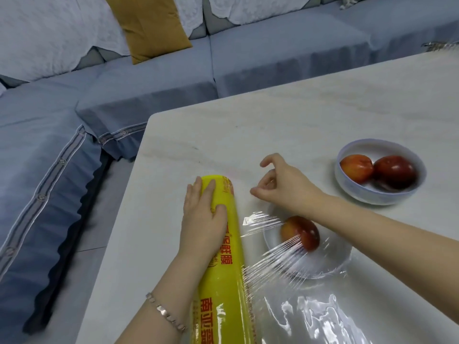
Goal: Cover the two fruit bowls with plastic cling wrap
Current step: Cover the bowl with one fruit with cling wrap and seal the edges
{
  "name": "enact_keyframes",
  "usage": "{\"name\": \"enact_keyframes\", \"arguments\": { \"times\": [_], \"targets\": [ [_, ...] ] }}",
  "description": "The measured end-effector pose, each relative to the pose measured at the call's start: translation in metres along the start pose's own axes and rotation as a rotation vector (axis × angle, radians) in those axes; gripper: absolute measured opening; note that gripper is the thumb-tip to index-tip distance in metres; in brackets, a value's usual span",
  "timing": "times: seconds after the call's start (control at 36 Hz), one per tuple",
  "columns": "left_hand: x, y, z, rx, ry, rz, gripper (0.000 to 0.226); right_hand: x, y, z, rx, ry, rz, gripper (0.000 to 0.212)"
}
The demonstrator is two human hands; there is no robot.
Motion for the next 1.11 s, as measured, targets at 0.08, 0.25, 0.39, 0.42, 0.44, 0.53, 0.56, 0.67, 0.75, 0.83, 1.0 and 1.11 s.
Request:
{"name": "enact_keyframes", "arguments": {
  "times": [0.08,0.25,0.39,0.42,0.44,0.53,0.56,0.67,0.75,0.83,1.0,1.11],
  "targets": [
    [-0.004,0.012,0.0,-0.057,0.0,-0.096,0.056,0.01,0.004,0.0,0.066,0.057,0.042,0.039],
    [-0.004,0.019,0.002,-0.091,0.016,-0.203,0.059,0.065,0.016,-0.013,0.042,0.508,-0.383,0.054],
    [-0.003,0.024,0.003,-0.107,0.03,-0.207,0.064,0.072,0.023,-0.008,0.006,0.457,-0.331,0.032],
    [-0.003,0.025,0.004,-0.106,0.032,-0.21,0.064,0.072,0.024,-0.007,-0.005,0.431,-0.326,0.024],
    [-0.003,0.026,0.004,-0.106,0.033,-0.213,0.064,0.072,0.024,-0.006,-0.005,0.406,-0.324,0.021],
    [-0.003,0.029,0.005,-0.105,0.04,-0.214,0.064,0.072,0.022,-0.005,0.009,0.353,-0.313,0.028],
    [-0.003,0.029,0.006,-0.105,0.041,-0.215,0.064,0.073,0.022,-0.005,0.009,0.339,-0.315,0.032],
    [-0.001,0.03,0.007,-0.097,0.039,-0.181,0.064,0.072,0.021,-0.006,0.028,0.287,-0.362,0.036],
    [0.001,0.026,0.008,-0.097,0.039,-0.122,0.063,0.071,0.019,-0.007,0.04,0.275,-0.36,0.038],
    [0.002,0.024,0.008,-0.095,0.039,-0.084,0.063,0.066,0.015,-0.005,0.022,0.214,-0.416,0.037],
    [0.003,0.022,0.007,-0.089,0.04,-0.032,0.063,0.058,0.006,-0.005,0.073,0.161,-0.436,0.029],
    [0.003,0.024,0.008,-0.09,0.037,-0.048,0.066,0.056,0.009,-0.007,0.075,0.196,-0.428,0.015]
  ]
}}
Point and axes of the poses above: each hand's wrist, its own z-axis towards the middle knuckle, its own x-axis out of the palm, y = z × x, the point moved 10 cm from there along z, towards the middle knuckle, and after that the axes turned 5 degrees about -x, right-handed, at the moved point
